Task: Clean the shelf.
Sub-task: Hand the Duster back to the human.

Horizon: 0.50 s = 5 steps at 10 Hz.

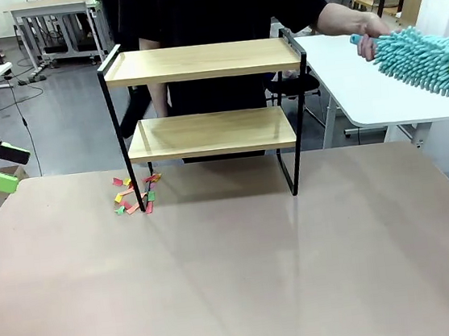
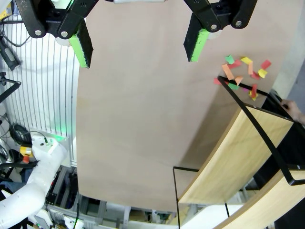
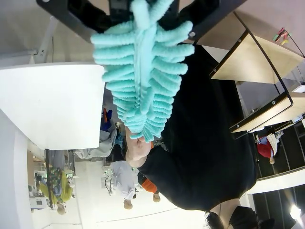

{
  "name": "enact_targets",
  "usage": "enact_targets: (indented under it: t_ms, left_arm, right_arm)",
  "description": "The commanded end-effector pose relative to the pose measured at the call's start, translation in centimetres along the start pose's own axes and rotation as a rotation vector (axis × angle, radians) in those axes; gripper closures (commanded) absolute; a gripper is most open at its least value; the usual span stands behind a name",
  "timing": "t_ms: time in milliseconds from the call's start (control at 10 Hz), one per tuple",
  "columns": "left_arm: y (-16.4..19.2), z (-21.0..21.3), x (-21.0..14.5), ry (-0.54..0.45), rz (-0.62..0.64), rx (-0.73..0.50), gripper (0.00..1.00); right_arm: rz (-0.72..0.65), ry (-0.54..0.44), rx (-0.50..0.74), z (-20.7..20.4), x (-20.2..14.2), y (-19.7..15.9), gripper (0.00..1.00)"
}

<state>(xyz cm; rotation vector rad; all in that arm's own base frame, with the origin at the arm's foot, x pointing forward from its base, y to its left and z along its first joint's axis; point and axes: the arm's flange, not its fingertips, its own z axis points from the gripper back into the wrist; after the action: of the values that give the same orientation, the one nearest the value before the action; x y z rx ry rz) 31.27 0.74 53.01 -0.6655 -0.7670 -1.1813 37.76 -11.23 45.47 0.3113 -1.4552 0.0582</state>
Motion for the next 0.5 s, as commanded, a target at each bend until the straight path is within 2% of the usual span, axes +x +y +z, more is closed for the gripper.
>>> enact_targets:
  t_ms: [0,100,200,300,400]
  left_arm:
    - [0.1,0.1,0.3,-0.017,0.000,-0.004,0.00]
    - [0.1,0.1,0.3,-0.017,0.000,-0.004,0.00]
    - [0.1,0.1,0.3,-0.017,0.000,-0.004,0.00]
    - [0.1,0.1,0.3,-0.017,0.000,-0.004,0.00]
    - [0.1,0.1,0.3,-0.017,0.000,-0.004,0.00]
  right_arm:
    - [-0.001,0.002,-0.004,0.3,0.3,0.0,0.83]
    - [0.000,0.000,0.000,0.0,0.0,0.0,0.27]
    - [-0.052,0.001,0.012,0.3,0.5,-0.1,0.25]
    - [-0.093,-0.008,0.031,0.9,1.3,-0.3,0.00]
    - [-0.135,-0.038,0.040,1.6,2.8,-0.8,0.00]
